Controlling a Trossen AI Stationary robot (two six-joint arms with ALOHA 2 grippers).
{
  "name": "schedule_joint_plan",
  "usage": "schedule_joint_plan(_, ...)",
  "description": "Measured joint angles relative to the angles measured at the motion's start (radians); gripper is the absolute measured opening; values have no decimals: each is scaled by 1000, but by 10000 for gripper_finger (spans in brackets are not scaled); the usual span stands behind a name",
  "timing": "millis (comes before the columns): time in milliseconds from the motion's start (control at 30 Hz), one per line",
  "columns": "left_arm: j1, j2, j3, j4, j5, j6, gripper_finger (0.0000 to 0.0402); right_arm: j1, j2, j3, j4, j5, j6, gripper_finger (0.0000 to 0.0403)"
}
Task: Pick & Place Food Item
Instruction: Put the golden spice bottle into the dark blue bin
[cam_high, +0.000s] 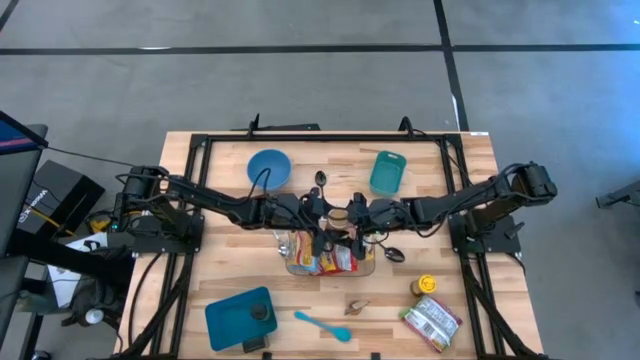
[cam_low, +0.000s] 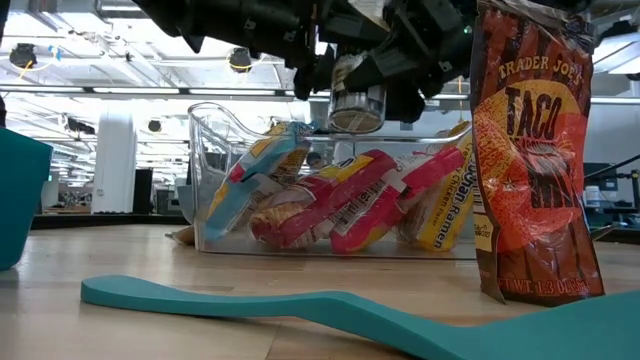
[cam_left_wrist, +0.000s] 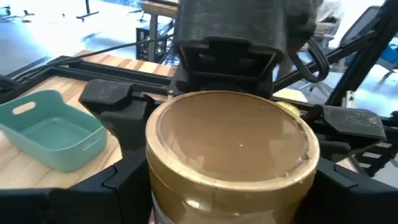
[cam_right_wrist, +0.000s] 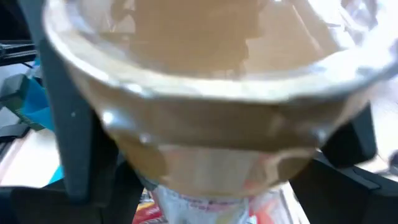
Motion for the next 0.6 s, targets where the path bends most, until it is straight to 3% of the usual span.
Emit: schedule_joint_plan(600, 11, -203, 1, -233, -63, 29, 272, -20, -8, -1, -32, -37, -8, 336)
